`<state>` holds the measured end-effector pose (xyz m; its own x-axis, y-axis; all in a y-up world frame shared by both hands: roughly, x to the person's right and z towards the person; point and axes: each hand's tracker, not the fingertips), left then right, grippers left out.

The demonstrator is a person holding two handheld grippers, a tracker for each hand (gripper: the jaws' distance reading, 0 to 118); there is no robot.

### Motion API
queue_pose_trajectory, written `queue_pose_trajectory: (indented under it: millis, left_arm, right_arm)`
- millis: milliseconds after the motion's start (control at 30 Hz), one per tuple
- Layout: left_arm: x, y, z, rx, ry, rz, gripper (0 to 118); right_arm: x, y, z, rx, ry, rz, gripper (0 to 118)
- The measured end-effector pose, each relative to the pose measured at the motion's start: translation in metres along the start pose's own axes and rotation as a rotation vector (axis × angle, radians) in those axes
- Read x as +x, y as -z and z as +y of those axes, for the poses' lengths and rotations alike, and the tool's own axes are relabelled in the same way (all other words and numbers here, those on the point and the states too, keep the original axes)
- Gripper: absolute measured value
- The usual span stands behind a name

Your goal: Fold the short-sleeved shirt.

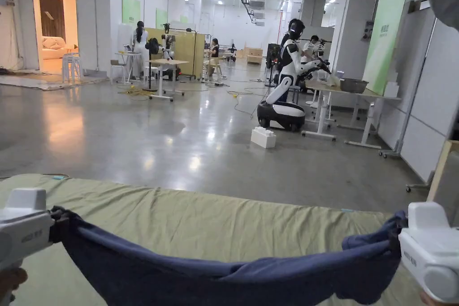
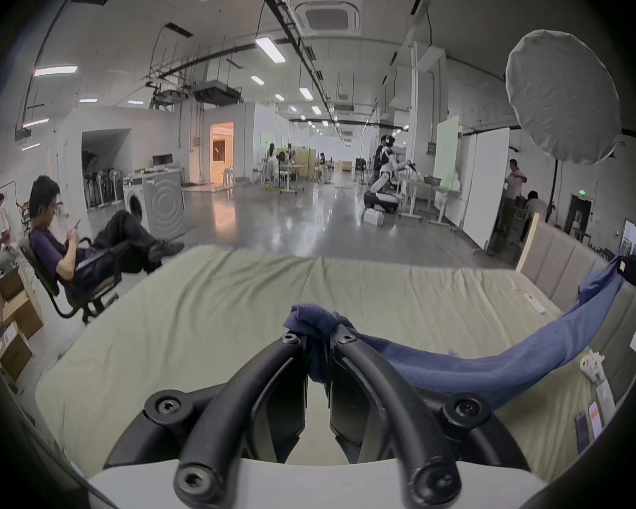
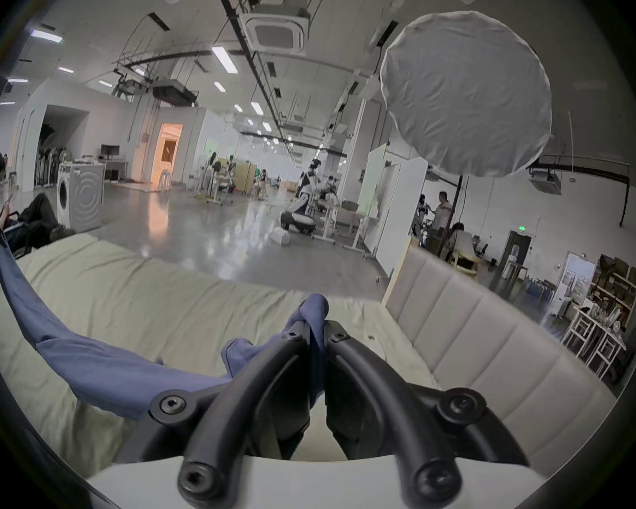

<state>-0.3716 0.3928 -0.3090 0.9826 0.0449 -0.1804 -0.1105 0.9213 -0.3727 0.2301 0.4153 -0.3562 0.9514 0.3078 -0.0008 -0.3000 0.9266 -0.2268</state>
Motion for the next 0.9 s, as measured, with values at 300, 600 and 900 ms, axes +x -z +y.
queue_pose_trajectory:
  millis: [300,600,900]
  left_arm:
    - [-0.022,-0.059,-0.134,-0.211,-0.059,-0.025,11]
    - [-0.038,-0.052,-0.240,-0.429,-0.093,0.034,11]
    - [-0.039,-0.043,-0.270,-0.547,-0.106,0.066,12]
  right_arm:
    - [-0.021,-0.083,-0.131,-0.197,-0.030,0.030,6]
    - [-0.047,-0.111,-0.226,-0.381,-0.035,0.070,6]
    - [-0.054,-0.109,-0.252,-0.481,-0.048,0.057,7]
